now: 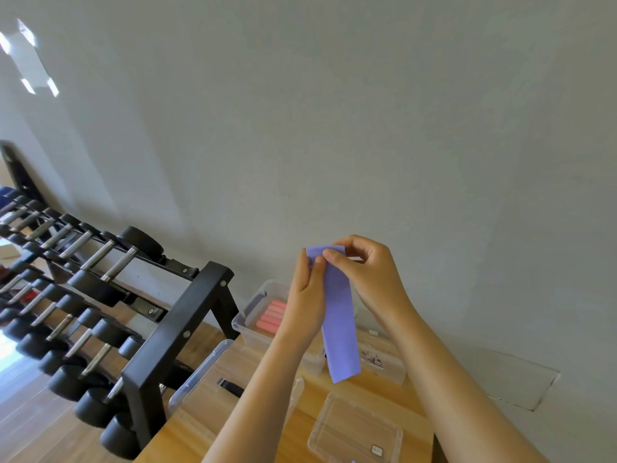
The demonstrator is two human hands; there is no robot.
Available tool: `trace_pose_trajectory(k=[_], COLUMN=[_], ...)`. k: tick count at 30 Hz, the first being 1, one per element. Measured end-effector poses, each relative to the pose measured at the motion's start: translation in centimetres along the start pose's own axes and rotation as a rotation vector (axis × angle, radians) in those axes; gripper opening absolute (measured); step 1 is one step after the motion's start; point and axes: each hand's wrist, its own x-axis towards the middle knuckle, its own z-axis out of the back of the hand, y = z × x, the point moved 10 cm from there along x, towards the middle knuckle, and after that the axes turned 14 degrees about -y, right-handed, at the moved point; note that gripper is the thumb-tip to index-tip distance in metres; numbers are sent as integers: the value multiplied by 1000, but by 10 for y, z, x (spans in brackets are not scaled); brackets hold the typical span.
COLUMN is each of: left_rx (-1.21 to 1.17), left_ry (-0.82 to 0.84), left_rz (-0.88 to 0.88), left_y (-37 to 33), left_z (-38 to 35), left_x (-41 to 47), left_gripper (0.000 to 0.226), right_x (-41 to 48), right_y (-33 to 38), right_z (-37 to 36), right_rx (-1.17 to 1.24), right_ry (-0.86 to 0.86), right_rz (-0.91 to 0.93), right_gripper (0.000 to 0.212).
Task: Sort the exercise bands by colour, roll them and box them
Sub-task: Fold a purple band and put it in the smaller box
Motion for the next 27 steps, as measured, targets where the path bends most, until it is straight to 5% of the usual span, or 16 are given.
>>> trace_pose_trajectory(k=[8,16,27], left_rx=[30,68,-285], left_ry=[-108,44,183], left_rz=[101,-81,217], left_y=[5,-36,-41], left_z=[14,24,22], left_x=[-9,-18,-29], left_gripper=[28,16,15], right_x=[-14,-15,-31], right_y=[-4,13,47], right_z=[9,17,22], right_rx=[-84,-7,301], right_ry=[89,181,310], right_rz=[-6,30,-18], right_gripper=[1,7,19])
